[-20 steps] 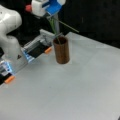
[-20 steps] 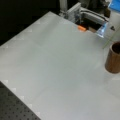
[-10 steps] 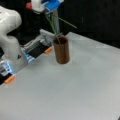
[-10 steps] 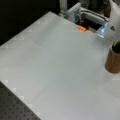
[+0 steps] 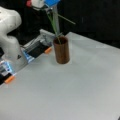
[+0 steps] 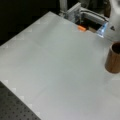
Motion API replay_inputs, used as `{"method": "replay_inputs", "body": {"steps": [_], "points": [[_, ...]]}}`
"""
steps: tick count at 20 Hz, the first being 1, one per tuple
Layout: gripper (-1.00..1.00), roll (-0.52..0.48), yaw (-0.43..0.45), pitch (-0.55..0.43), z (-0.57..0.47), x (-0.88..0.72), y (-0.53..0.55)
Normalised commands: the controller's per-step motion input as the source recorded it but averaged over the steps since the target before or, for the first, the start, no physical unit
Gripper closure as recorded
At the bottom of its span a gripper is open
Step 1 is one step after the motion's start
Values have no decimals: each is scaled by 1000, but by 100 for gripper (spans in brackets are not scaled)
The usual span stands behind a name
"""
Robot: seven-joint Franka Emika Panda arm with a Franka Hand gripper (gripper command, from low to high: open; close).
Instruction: Flower insertion into a vase
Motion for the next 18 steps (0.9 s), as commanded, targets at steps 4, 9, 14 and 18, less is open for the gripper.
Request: {"method": "replay_inputs", "body": {"steps": [4, 9, 14, 18], "points": [[100, 212, -76, 199, -112, -177, -227], [100, 269, -97, 363, 47, -38, -185], [100, 242, -47, 480, 211, 157, -16], [100, 142, 21, 543, 207, 265, 126]]}}
